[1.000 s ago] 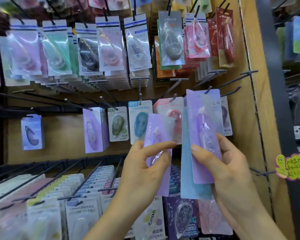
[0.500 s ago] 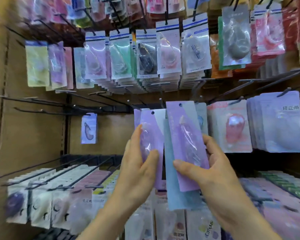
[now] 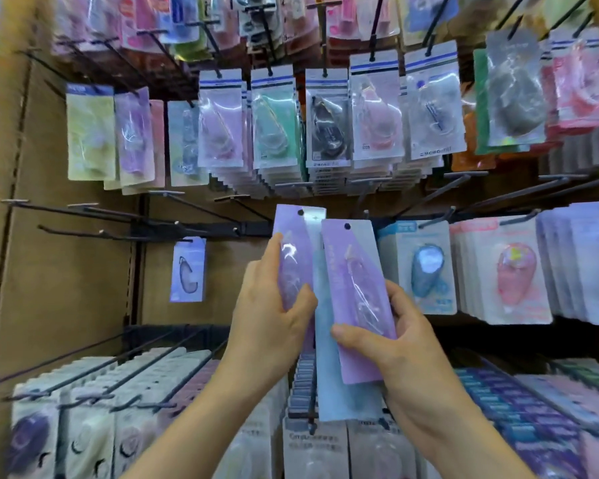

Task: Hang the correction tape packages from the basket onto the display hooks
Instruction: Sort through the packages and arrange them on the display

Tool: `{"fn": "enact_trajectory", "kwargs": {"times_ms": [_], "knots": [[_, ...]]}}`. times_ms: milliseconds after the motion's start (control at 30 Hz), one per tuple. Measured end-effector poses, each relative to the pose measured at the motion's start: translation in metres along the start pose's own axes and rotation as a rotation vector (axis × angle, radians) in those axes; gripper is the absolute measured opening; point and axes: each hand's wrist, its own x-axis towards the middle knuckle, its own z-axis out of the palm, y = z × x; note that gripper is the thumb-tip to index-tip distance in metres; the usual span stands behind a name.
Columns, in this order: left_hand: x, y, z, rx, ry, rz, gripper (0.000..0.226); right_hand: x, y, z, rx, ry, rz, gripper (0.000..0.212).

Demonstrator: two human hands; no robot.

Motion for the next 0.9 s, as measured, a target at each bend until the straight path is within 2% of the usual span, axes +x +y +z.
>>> {"fn": "enact_trajectory", "kwargs": {"times_ms": [133,300,433,500,567,633,767,900], "knots": [[0.002,0.000,-0.001,0.005,-0.063,0.025,0.071,0.003,0.000,-0.002,0.040,-0.007,0.040,0.062],[0.003,-0.013,-0.004,-0.132,-0.116,-0.028,0.054,0.007,0.001,-0.002,0.135,-0.066,0.079,0.061],[0.007,-0.011,-0.005,-0.069,-0.139,-0.027,0.044,0.012,0.006,0.002,0.104,-0.027,0.074,0.061],[0.011,-0.014,-0.004,0.002,-0.164,-0.057,0.044,0.014,0.007,0.003,0.034,0.025,0.055,0.060],[0.018,-0.020,-0.006,0.227,-0.148,-0.059,0.055,0.016,0.005,0.000,-0.134,0.068,0.022,0.057],[0.027,-0.029,-0.009,0.437,-0.110,-0.032,0.055,0.018,0.001,-0.006,-0.336,0.092,-0.010,0.053],[0.043,-0.035,-0.004,0.481,-0.173,-0.043,0.044,0.019,-0.004,-0.020,-0.509,0.122,-0.041,0.046],[0.053,-0.039,0.021,0.636,-0.194,0.056,0.069,0.018,-0.004,-0.022,-0.591,0.126,-0.061,0.043]]}}
